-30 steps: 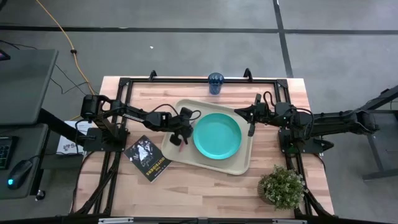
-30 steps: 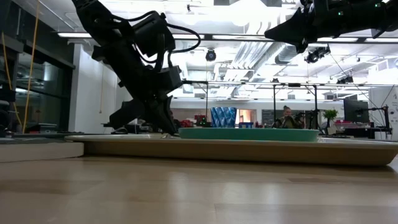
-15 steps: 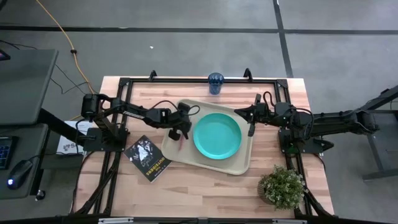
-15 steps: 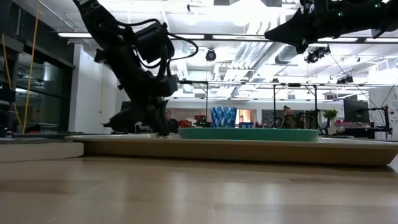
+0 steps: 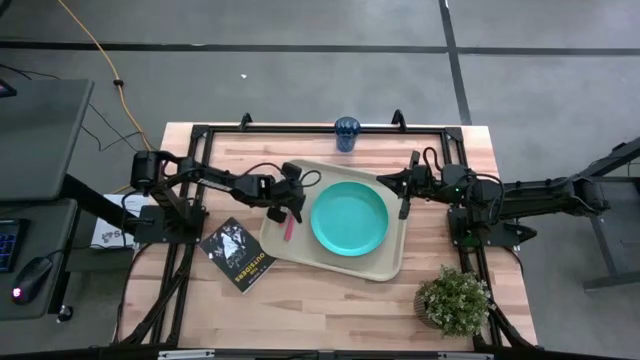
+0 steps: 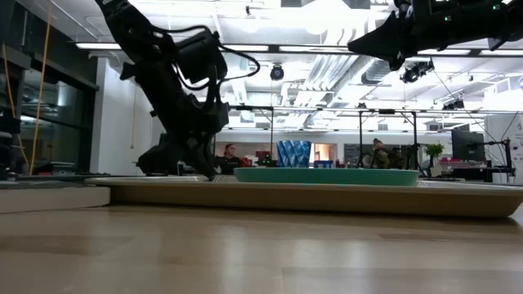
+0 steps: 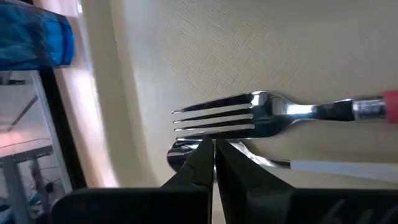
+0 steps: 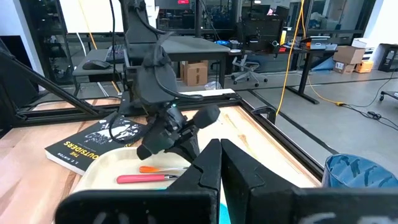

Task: Pick and place plate/cup/fork/spoon on tray
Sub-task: Put the pink fork on the left side of the green plate, then put the blue cup on the top right of the green plate

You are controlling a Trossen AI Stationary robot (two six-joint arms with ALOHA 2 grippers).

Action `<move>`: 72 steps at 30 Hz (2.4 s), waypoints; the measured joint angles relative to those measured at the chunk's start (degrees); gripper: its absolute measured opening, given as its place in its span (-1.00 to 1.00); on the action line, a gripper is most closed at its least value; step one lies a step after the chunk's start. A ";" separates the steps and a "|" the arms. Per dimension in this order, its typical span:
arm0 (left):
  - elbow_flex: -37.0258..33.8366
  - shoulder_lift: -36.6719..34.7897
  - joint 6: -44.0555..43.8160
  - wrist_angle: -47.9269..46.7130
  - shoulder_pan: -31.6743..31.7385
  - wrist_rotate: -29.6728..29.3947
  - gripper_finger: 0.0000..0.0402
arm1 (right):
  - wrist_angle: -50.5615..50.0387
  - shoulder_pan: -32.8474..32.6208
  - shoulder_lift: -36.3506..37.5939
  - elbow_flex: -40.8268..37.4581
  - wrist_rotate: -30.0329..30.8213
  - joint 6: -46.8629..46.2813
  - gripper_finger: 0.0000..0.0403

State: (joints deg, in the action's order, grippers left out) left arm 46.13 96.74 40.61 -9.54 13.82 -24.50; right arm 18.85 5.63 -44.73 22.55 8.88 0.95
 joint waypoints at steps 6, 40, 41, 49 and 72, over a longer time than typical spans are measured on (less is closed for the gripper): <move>0.02 -0.95 -3.04 -3.08 -4.92 -3.90 -1.00 | -0.07 0.00 0.00 0.00 0.01 0.37 -1.00; -35.26 -46.60 -25.45 51.70 -9.15 5.87 -1.00 | 3.65 -0.02 -0.01 0.02 0.37 -1.66 -1.00; -35.26 -46.27 -25.45 51.49 -9.17 5.88 -1.00 | 5.36 -0.02 -0.36 0.02 1.68 -3.74 -1.00; -34.16 -45.91 -26.07 51.91 -9.17 4.51 -0.99 | -0.53 5.96 -16.25 13.26 7.03 -4.49 -0.72; -32.92 -45.93 -30.09 48.36 -9.17 0.89 -0.77 | -58.78 26.91 -69.39 69.74 -5.89 12.63 0.21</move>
State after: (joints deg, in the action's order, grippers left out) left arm 13.21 50.81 10.52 38.83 4.64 -23.62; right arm -39.93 32.53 -114.12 92.28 2.99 13.58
